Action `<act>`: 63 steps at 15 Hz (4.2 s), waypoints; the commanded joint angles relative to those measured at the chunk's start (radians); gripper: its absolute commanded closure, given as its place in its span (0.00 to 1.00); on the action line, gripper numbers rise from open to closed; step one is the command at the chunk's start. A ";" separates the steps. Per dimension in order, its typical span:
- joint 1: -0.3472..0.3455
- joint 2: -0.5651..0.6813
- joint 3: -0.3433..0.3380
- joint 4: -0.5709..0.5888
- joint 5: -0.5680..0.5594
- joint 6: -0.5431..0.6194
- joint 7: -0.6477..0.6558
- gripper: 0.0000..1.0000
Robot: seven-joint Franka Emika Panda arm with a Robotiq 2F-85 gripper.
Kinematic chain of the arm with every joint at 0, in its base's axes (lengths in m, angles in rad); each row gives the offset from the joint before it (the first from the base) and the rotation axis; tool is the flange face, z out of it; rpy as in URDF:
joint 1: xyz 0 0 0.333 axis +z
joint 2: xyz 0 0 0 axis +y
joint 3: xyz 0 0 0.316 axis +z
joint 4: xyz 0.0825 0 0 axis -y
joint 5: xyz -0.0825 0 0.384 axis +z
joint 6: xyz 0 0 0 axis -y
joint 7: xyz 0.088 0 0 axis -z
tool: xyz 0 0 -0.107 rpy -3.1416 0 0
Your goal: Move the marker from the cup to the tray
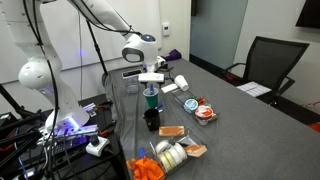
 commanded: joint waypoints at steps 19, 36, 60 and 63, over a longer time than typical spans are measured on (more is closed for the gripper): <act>-0.060 -0.012 0.074 -0.042 0.337 0.018 -0.390 0.69; -0.059 -0.119 0.026 -0.075 0.395 -0.096 -0.460 0.95; -0.030 -0.193 -0.081 0.283 0.516 -0.134 0.199 0.95; -0.033 -0.036 -0.069 0.380 0.531 -0.038 0.289 0.95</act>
